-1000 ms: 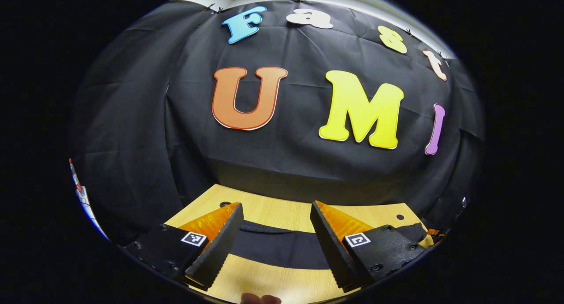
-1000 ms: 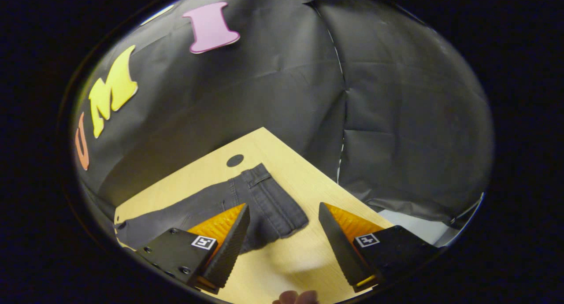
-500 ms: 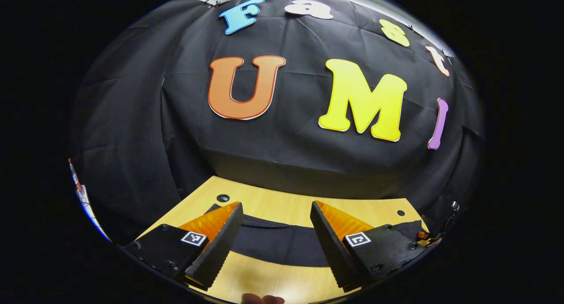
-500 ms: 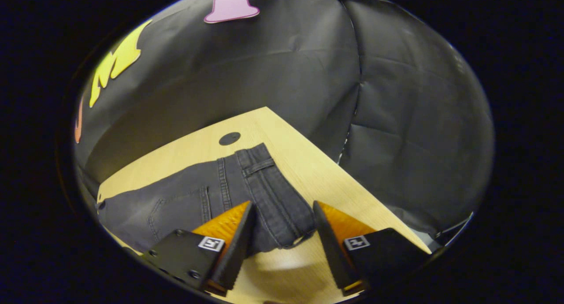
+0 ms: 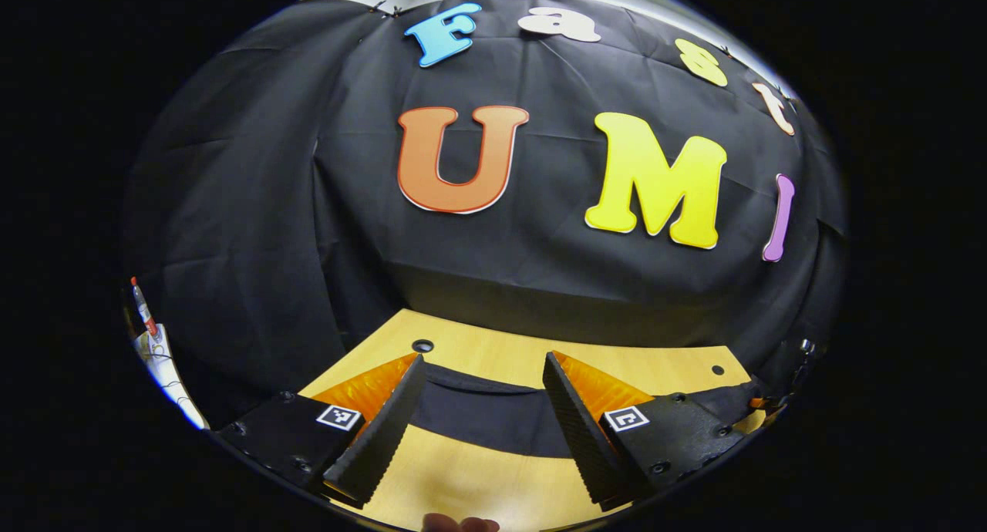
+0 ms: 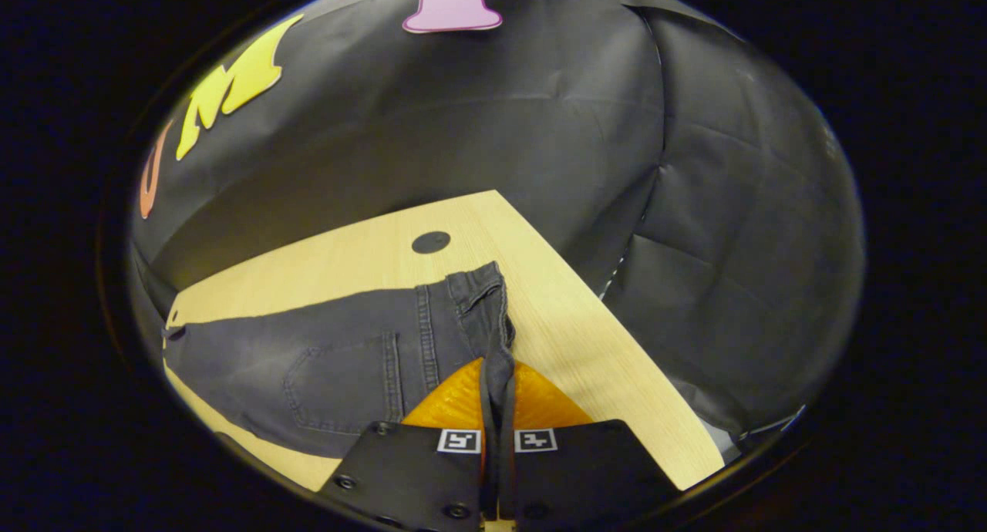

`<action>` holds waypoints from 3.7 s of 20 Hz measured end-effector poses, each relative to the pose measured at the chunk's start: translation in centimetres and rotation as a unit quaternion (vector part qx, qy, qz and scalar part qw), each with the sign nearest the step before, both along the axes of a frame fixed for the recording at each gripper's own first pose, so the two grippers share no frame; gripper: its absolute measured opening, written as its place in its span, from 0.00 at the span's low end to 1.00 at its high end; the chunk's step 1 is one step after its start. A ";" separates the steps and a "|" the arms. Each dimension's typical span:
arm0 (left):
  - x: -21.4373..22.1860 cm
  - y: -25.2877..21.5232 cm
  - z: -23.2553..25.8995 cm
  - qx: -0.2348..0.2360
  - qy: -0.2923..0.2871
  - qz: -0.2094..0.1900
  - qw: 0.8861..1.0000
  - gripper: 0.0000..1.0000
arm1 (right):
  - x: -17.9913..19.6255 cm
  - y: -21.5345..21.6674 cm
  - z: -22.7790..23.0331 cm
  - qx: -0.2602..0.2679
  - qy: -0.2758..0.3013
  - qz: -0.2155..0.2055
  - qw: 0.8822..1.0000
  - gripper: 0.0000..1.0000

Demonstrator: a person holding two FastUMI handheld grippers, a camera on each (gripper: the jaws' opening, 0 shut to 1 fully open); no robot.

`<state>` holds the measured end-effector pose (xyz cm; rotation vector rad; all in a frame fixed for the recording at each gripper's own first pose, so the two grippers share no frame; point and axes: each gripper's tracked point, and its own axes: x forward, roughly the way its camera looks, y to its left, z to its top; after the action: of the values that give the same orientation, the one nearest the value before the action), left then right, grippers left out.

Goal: Grasp the waist and the cuffs of the jeans and fold them to make the two legs overlap; first hold the waist and fold one-third of the jeans toward the cuffs, then hold the cuffs and fold the remaining one-third in the same direction to finish folding.

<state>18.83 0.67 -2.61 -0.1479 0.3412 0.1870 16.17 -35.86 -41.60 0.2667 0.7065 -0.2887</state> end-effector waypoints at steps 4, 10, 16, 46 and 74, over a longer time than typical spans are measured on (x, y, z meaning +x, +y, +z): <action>-1.3 2.5 -0.6 -0.007 0.001 0.023 1.000 0.99 | 0.5 1.9 5.6 -0.002 -0.044 0.014 0.999 0.01; -4.4 6.1 -1.6 -0.013 -0.007 0.048 0.999 0.99 | 2.1 14.4 17.6 0.009 -0.117 0.100 0.988 0.01; -8.8 10.6 -2.4 -0.030 -0.009 0.094 0.995 0.99 | 3.7 31.6 22.4 0.026 -0.147 0.194 0.970 0.00; -13.4 13.7 -7.1 -0.103 0.030 0.148 0.983 0.99 | -1.4 54.5 13.3 -0.003 -0.058 0.433 0.899 0.98; 10.9 12.9 -26.9 -0.566 0.069 0.184 0.801 0.97 | -7.5 26.9 22.3 -0.039 -0.001 0.305 0.952 0.96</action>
<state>29.76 13.56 -29.46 -1.4129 0.5366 0.3627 8.65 -8.99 -19.28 -0.0341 0.7398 0.2741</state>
